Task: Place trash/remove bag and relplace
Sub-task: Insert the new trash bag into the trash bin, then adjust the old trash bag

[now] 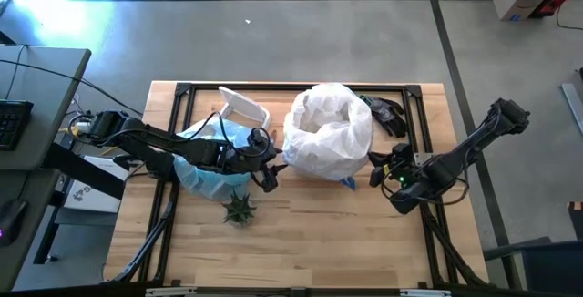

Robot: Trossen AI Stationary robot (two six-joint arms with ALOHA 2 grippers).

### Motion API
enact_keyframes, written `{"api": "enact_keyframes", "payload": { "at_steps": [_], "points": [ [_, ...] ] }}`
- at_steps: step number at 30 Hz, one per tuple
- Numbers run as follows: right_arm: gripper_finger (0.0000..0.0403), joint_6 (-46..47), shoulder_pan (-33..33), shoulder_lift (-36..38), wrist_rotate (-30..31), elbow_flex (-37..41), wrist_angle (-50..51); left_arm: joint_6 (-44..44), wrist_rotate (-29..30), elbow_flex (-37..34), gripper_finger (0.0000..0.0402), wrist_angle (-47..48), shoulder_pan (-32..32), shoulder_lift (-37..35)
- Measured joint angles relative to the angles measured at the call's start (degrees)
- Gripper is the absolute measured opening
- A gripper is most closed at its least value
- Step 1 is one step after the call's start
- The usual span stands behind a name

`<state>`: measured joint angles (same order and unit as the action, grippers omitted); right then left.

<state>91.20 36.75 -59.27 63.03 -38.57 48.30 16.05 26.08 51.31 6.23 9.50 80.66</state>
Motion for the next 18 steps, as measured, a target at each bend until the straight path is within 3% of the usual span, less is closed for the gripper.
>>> {"api": "enact_keyframes", "payload": {
  "at_steps": [12,18],
  "points": [
    [0.0225,-2.2,2.6,5.2,-1.0,0.0,0.2,1.9,-2.0,0.0,0.0213,3.6,0.0,-1.8],
    [0.0261,-6.6,5.9,7.5,2.3,0.0,-2.7,1.9,-0.7,0.0,0.0213,7.3,0.0,-5.4]
  ]
}}
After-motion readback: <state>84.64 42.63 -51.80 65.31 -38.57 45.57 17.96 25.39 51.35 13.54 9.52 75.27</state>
